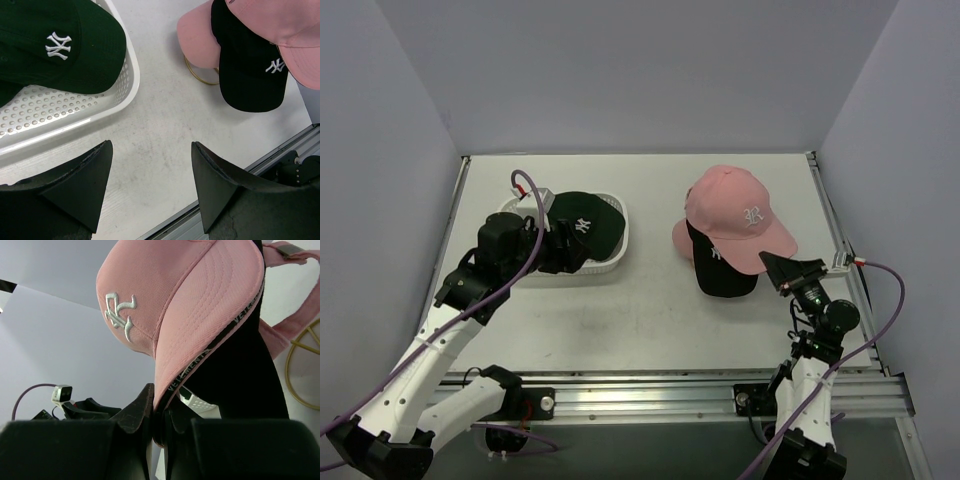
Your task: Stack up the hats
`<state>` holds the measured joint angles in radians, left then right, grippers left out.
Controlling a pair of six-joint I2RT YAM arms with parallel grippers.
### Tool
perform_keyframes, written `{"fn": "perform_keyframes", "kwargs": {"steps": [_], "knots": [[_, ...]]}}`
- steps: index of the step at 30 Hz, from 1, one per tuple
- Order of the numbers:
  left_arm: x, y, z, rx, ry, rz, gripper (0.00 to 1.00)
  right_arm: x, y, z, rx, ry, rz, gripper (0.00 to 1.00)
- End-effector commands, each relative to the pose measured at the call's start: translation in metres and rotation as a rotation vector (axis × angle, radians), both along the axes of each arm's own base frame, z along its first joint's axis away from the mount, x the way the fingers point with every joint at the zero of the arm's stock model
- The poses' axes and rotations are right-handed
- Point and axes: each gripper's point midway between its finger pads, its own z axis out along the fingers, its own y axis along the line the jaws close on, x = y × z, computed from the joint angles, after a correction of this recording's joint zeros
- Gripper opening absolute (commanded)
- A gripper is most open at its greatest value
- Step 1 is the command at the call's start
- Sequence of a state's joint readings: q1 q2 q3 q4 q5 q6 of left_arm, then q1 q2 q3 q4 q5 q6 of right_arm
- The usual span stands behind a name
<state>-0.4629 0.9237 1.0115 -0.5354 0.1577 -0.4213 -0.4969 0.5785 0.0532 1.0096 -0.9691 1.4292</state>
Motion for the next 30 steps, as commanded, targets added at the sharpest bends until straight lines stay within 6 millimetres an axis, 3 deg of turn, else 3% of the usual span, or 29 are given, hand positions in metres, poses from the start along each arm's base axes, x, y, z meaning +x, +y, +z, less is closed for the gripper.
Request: {"fn": "perform_keyframes", "kwargs": {"steps": [1,26,30], "knots": [[0.002,0.0,0.012,-0.011,-0.043,-0.004,0.73,0.002,-0.003,0.0,-0.071,-0.015,-0.028,0.0],[0.001,0.002,0.008,-0.003,-0.036,0.0,0.73,0.012,-0.013,-0.075,-0.111,0.173,-0.051,0.0],[0.0,0.002,0.007,0.0,-0.035,0.001,0.73,0.007,-0.01,-0.096,-0.108,0.217,-0.043,0.0]]}}
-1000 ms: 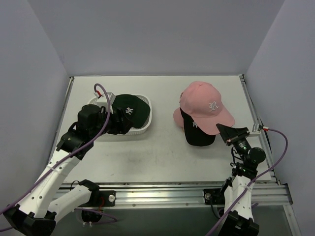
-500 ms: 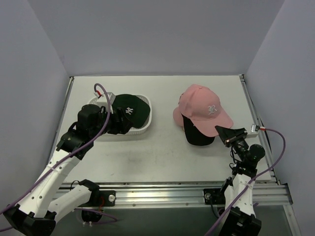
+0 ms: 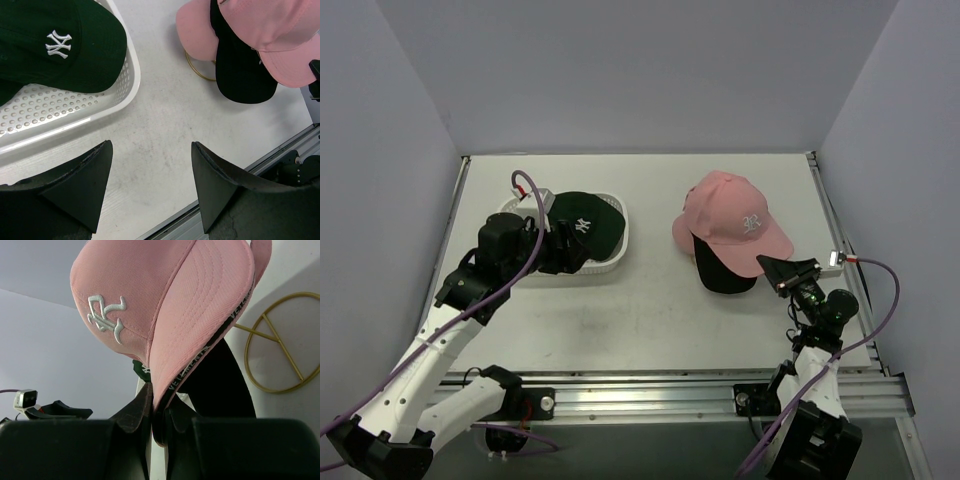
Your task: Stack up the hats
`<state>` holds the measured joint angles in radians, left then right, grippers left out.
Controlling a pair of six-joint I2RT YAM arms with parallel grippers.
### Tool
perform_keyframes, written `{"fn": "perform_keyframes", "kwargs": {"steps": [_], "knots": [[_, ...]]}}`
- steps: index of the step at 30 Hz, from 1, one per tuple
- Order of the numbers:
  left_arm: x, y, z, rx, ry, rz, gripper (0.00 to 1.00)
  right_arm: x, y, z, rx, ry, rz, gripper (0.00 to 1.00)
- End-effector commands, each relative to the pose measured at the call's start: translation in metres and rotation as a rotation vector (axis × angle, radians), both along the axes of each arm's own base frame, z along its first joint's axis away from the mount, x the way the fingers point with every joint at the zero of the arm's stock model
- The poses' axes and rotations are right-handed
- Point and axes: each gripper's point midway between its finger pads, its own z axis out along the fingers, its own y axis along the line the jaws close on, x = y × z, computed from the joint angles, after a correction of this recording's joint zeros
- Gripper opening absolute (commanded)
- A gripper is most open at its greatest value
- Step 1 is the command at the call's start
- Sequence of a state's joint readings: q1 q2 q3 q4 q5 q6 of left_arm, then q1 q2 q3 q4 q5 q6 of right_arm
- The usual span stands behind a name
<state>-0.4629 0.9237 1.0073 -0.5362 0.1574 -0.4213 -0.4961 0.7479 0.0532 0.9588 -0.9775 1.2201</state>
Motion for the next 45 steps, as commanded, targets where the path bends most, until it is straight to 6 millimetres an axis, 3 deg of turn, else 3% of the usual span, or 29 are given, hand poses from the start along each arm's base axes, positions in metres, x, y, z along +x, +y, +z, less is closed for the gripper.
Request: {"fn": "perform_keyframes", "kwargs": {"steps": [1,2,8,10,15,37,45], "knots": [[0.001,0.002,0.009,-0.001,-0.038,0.003,0.73,-0.007,-0.002,-0.052,-0.022,0.109,-0.038,0.0],[0.001,0.002,0.009,-0.001,-0.038,0.002,0.73,-0.008,-0.002,-0.053,-0.025,0.112,-0.036,0.0],[0.001,0.002,0.007,0.001,-0.035,0.003,0.73,-0.007,0.0,-0.04,-0.039,0.085,-0.014,0.33],[0.001,0.002,0.005,-0.001,-0.032,0.004,0.73,-0.004,-0.002,-0.027,-0.059,0.064,-0.023,0.36],[0.001,0.003,0.007,-0.003,-0.037,0.006,0.73,-0.005,-0.002,-0.024,-0.078,0.063,-0.026,0.49],[0.0,0.003,0.008,-0.002,-0.04,0.003,0.73,-0.008,-0.017,-0.024,-0.191,0.142,-0.086,0.74],[0.001,0.004,0.009,0.002,-0.044,0.007,0.73,-0.004,-0.026,-0.02,-0.221,0.159,-0.128,0.77]]}}
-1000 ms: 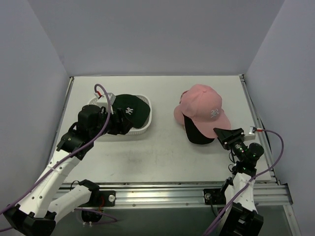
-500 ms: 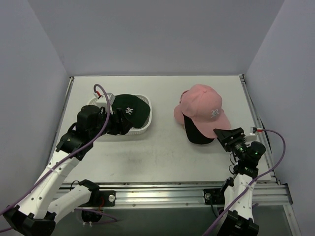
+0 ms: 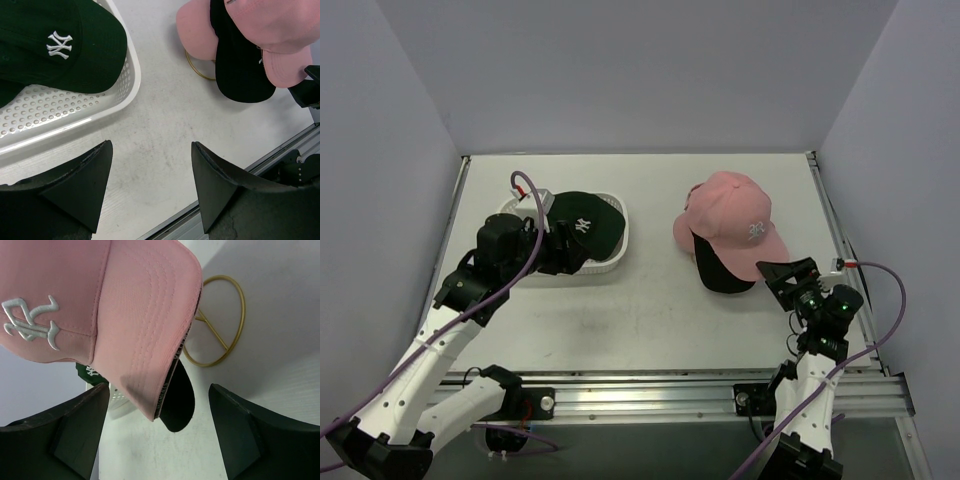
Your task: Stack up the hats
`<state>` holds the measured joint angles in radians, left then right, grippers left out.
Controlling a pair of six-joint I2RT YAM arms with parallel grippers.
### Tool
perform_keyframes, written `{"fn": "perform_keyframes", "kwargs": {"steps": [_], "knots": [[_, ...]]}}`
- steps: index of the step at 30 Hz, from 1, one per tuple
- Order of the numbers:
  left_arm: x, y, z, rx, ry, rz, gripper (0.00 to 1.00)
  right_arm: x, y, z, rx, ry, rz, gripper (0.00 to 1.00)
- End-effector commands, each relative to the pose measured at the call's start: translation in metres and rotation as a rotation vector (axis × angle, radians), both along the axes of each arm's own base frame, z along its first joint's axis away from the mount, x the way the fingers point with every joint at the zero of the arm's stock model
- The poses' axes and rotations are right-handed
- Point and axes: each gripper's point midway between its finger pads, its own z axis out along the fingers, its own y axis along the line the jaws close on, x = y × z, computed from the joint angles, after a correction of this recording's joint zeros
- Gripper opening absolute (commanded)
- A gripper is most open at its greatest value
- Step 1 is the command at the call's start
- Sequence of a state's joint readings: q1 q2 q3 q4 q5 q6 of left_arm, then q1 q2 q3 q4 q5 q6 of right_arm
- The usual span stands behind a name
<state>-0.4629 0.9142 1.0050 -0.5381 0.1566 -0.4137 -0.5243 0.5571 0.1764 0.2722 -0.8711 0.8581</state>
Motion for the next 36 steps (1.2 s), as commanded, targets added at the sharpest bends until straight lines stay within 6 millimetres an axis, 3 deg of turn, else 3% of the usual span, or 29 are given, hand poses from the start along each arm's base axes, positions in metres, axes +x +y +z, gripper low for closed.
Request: {"fn": "perform_keyframes", "kwargs": {"steps": [1,8,16,17,19,27,29,33,34,36], "knots": [[0.002,0.002,0.007,0.0,-0.032,0.008,0.73,0.007,-0.009,0.023,-0.046,-0.067,-0.027,0.77],[0.004,-0.003,0.004,-0.002,-0.029,-0.016,0.73,0.011,-0.015,0.039,-0.058,-0.103,-0.069,0.78],[0.007,-0.004,0.005,-0.001,-0.033,-0.017,0.73,0.018,-0.043,0.051,-0.132,-0.062,-0.205,0.77],[0.007,-0.004,0.006,-0.001,-0.035,-0.018,0.73,0.02,-0.048,0.065,-0.167,-0.083,-0.219,0.77],[0.008,-0.004,0.007,0.0,-0.038,-0.017,0.73,0.023,-0.058,0.068,-0.198,-0.05,-0.253,0.77],[0.008,-0.004,0.006,0.003,-0.036,-0.021,0.73,0.035,-0.083,0.113,-0.283,-0.077,-0.337,0.75],[0.008,-0.004,0.006,0.003,-0.037,-0.02,0.73,0.038,-0.083,0.122,-0.302,-0.092,-0.334,0.69],[0.01,-0.005,0.003,0.007,-0.031,-0.015,0.73,0.042,-0.077,0.163,-0.441,-0.169,-0.334,0.68],[0.011,-0.004,0.002,0.008,-0.03,-0.012,0.73,0.042,-0.075,0.183,-0.463,-0.213,-0.34,0.68],[0.012,-0.004,0.001,0.009,-0.029,-0.009,0.73,0.048,-0.069,0.198,-0.483,-0.239,-0.323,0.69]]}}
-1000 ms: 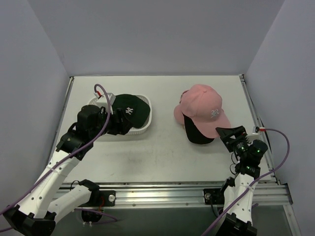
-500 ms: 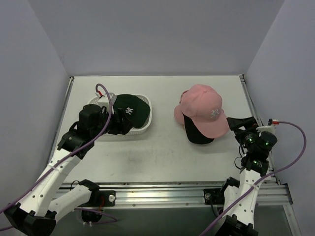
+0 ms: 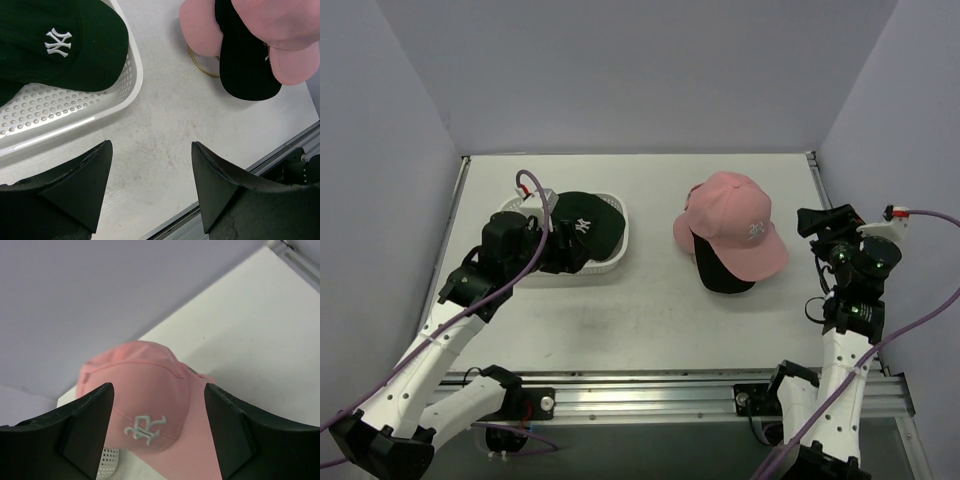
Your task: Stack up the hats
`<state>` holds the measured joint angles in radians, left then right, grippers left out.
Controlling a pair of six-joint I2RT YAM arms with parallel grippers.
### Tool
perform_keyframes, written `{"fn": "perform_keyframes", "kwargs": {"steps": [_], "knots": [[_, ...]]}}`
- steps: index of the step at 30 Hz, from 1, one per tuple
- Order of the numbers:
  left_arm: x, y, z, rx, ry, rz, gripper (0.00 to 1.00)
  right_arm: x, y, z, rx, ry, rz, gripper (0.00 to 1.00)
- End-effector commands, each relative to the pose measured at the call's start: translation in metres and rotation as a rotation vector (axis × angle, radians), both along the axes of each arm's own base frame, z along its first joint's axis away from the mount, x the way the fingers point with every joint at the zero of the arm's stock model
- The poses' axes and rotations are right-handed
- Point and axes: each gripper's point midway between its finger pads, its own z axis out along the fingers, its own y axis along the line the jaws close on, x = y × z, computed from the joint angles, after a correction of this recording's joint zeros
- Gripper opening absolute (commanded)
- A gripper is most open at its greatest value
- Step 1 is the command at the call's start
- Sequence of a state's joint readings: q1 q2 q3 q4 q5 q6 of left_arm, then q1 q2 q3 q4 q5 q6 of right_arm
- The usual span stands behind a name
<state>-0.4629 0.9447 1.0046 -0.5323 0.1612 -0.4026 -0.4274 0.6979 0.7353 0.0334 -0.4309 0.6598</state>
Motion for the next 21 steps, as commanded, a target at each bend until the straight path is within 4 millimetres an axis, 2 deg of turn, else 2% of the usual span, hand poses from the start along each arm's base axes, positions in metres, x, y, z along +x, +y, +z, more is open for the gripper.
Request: {"fn": "perform_keyframes", "kwargs": {"steps": [1,2,3,5,6,9,10,12,13,15,16,17,19,20,21], "knots": [[0.008,-0.001,0.01,-0.011,-0.048,0.002,0.73,0.007,0.001,0.065,-0.136,-0.128,-0.002,0.69],[0.008,-0.001,0.01,-0.009,-0.045,0.005,0.73,0.016,0.004,0.064,-0.13,-0.115,0.024,0.68],[0.008,-0.001,0.01,-0.007,-0.043,0.007,0.73,0.022,0.019,0.067,-0.126,-0.124,0.091,0.67],[0.009,0.0,0.014,-0.009,-0.052,0.014,0.73,0.032,0.03,0.074,-0.152,-0.142,0.134,0.66],[0.009,0.002,0.014,-0.005,-0.052,0.021,0.73,0.036,0.044,0.076,-0.164,-0.146,0.164,0.65],[0.008,0.006,0.017,0.001,-0.058,0.043,0.73,0.047,0.063,0.081,-0.21,-0.132,0.217,0.65],[0.008,0.008,0.016,0.003,-0.057,0.049,0.73,0.052,0.082,0.078,-0.218,-0.123,0.265,0.65],[0.008,0.011,0.017,0.008,-0.061,0.065,0.73,0.055,0.105,0.082,-0.232,-0.126,0.317,0.64],[0.008,0.012,0.017,0.01,-0.064,0.072,0.73,0.057,0.13,0.072,-0.236,-0.089,0.369,0.64],[0.008,0.017,0.018,0.017,-0.066,0.095,0.73,0.057,0.152,0.074,-0.254,-0.079,0.395,0.63],[0.01,0.021,0.02,0.024,-0.081,0.116,0.73,0.059,0.162,0.066,-0.262,-0.051,0.401,0.63],[0.009,0.023,0.023,0.024,-0.096,0.123,0.73,0.055,0.181,0.065,-0.271,-0.048,0.419,0.63],[0.009,0.028,0.028,0.038,-0.117,0.132,0.73,0.053,0.201,0.063,-0.277,-0.036,0.446,0.64],[0.009,0.03,0.028,0.049,-0.121,0.142,0.73,0.047,0.22,0.062,-0.282,-0.035,0.48,0.64],[0.011,0.033,0.029,0.061,-0.124,0.156,0.73,0.045,0.231,0.063,-0.286,-0.041,0.502,0.64]]}}
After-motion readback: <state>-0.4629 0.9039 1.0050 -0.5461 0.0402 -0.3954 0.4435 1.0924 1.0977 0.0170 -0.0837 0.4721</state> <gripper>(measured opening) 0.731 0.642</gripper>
